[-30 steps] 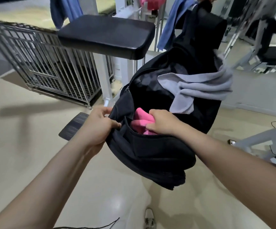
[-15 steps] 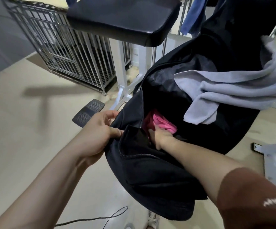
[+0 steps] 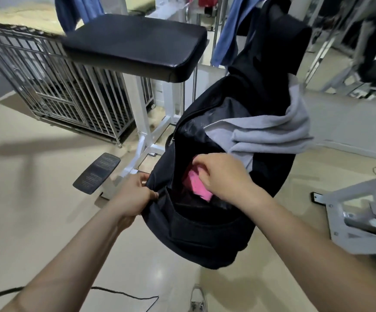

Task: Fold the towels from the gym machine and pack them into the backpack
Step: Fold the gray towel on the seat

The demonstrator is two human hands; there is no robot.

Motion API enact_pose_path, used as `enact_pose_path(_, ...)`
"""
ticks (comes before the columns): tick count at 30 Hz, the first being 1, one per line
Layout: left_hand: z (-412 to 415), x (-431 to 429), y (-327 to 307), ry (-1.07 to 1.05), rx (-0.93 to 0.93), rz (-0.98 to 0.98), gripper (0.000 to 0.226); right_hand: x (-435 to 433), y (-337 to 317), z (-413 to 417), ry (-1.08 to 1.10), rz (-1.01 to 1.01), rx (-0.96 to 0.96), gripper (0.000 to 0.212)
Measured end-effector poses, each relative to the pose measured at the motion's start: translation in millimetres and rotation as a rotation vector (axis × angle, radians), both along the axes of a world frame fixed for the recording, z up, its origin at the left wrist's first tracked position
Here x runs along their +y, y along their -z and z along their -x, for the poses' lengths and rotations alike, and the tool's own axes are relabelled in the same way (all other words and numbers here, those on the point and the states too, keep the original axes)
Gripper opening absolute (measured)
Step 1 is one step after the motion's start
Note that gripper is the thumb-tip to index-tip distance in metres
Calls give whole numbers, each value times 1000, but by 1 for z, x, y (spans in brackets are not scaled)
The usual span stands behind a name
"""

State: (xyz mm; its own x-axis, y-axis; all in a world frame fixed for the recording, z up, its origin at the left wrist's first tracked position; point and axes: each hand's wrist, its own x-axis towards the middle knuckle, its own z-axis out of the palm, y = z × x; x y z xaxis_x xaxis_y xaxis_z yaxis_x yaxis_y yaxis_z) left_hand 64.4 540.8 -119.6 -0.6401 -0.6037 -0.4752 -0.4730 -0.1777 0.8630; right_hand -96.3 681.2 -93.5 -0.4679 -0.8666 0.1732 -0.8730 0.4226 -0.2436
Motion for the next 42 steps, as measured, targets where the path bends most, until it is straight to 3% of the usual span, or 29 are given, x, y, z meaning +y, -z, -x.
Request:
enact_pose_path(3,13,5,12,2,-25,30,29,47,-35,9,220,527,373,24)
enact_pose_path(5,23,6,16,11,-34,37,28,73,-45,33,564,613,376,52)
enact_pose_path(7,31,4,22,17,-58,47,28,89,-44,64,794,583,42,86)
enact_pose_path(9,38,1,29,19,-83,58,30,90,-33,89,856,600,-387,98)
enact_pose_path(11,45,-1,38,32,-122,73,33,83,-17,101,859,594,-585,73)
enact_pose_path(13,52,-2,46,40,-152,90,34,78,-5,108,880,585,-502,28)
enact_pose_path(15,60,-3,54,21,-177,122,32,77,-1,112,858,689,-547,11)
enact_pose_path(18,72,-3,64,3,-228,172,28,85,-16,106,650,919,-980,11)
enact_pose_path(22,89,0,74,24,-290,273,33,106,-36,96,309,973,-1716,24)
enact_pose_path(24,96,7,74,41,-320,347,33,113,-42,93,208,962,-1950,34)
enact_pose_path(29,108,10,92,81,-273,321,60,112,-42,88,123,873,-1961,32)
enact_pose_path(33,107,13,80,48,-251,41,40,93,-45,81,65,802,-2030,47)
enact_pose_path(36,107,12,43,71,-10,-50,12,70,-51,69,-3,834,-2039,38)
enact_pose_path(40,107,1,-21,371,385,-135,45,24,-56,53,-75,968,-1910,26)
enact_pose_path(42,106,-2,-44,463,446,-29,36,0,-61,46,9,1034,-1818,18)
